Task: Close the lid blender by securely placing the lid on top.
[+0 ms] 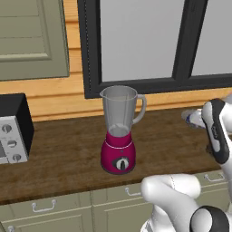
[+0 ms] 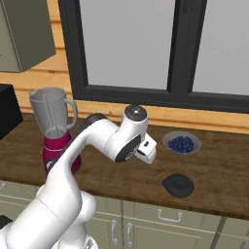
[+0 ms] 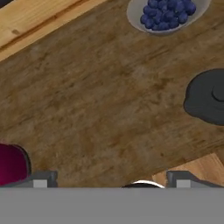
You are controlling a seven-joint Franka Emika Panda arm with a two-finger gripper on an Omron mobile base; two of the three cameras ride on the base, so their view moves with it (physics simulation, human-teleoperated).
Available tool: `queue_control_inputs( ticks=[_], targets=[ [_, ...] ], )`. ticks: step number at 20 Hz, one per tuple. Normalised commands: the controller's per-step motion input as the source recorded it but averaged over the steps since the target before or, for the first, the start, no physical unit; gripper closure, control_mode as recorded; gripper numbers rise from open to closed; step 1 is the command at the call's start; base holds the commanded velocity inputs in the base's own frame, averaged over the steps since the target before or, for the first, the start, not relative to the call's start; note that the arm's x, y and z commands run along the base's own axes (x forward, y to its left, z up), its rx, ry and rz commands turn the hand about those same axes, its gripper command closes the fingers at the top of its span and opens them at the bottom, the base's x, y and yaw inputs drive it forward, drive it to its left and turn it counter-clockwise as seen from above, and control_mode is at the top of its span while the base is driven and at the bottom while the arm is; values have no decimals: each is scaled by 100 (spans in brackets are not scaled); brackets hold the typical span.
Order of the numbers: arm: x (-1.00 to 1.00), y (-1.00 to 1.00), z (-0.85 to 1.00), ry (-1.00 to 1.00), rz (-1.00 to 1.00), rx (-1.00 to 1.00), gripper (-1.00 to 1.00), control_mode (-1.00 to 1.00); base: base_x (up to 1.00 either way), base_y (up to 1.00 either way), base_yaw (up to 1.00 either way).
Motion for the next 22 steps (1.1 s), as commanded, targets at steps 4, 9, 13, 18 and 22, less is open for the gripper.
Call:
queue_control_inputs(
  ticks=[4, 9, 13, 18, 22],
  targets=[
    [2, -100, -66, 30, -19, 29, -100, -100, 0, 0, 0],
    [21, -100, -56, 37, -18, 16, -100, -100, 0, 0, 0],
    [37, -100, -43, 22, -2, 7, -100, -100, 0, 0, 0],
    [32, -72, -40, 7, 0, 5, -100, -100, 0, 0, 0],
    [36, -36, -36, 0, 0, 0, -100, -100, 0, 0, 0]
  ],
)
